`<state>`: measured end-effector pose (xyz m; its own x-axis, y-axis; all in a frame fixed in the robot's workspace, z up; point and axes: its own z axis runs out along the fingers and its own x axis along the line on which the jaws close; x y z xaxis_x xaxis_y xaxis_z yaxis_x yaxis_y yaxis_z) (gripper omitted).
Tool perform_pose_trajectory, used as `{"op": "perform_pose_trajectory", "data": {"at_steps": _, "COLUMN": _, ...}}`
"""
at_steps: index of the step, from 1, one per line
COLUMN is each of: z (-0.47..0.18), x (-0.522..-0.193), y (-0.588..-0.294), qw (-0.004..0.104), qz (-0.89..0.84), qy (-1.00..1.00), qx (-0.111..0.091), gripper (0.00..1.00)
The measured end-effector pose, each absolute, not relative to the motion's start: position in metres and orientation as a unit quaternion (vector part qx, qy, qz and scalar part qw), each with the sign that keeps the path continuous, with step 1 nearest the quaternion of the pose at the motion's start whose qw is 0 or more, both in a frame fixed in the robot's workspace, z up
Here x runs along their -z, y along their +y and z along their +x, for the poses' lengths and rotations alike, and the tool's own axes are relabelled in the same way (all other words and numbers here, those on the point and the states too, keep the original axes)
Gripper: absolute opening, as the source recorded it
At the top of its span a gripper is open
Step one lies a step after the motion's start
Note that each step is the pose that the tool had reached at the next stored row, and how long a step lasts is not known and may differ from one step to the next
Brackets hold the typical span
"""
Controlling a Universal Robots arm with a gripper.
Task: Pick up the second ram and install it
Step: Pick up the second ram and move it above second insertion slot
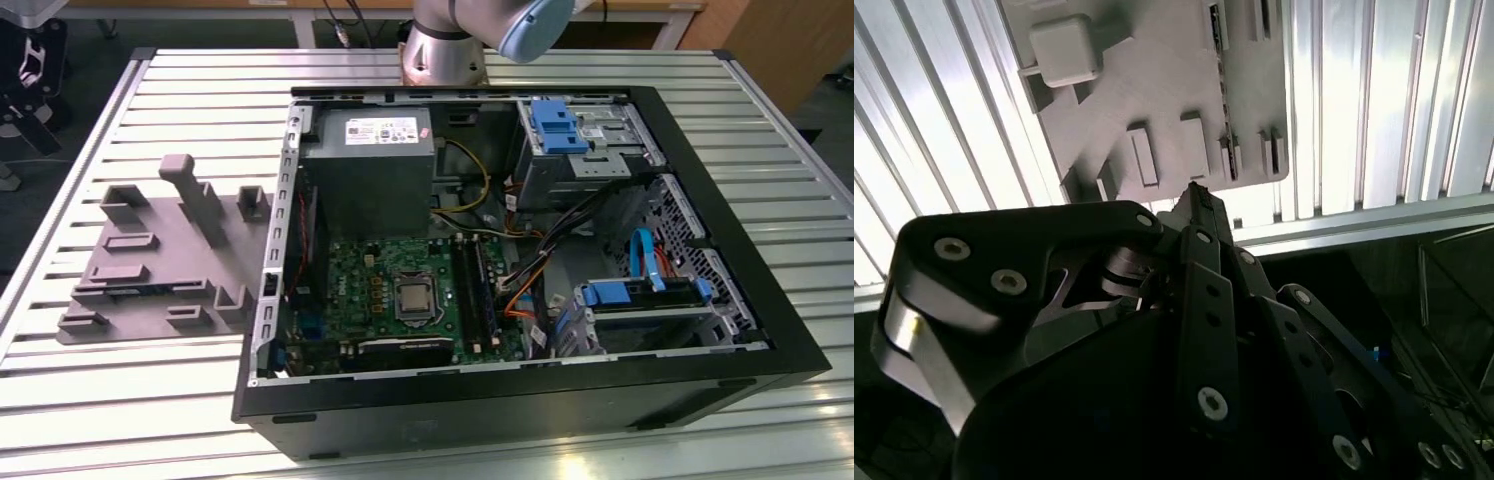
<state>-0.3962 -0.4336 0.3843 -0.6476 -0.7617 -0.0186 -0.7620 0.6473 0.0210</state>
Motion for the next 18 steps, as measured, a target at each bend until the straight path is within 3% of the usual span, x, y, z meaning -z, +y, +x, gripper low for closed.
{"op": "perform_pose_trajectory", "data": {"at_steps": 18, "z": -0.3964, "x": -0.3843, "y": -0.4336, "qw": 0.004, "qz": -0.445, "qy": 0.896, "qx": -0.014, "gripper": 0.11}}
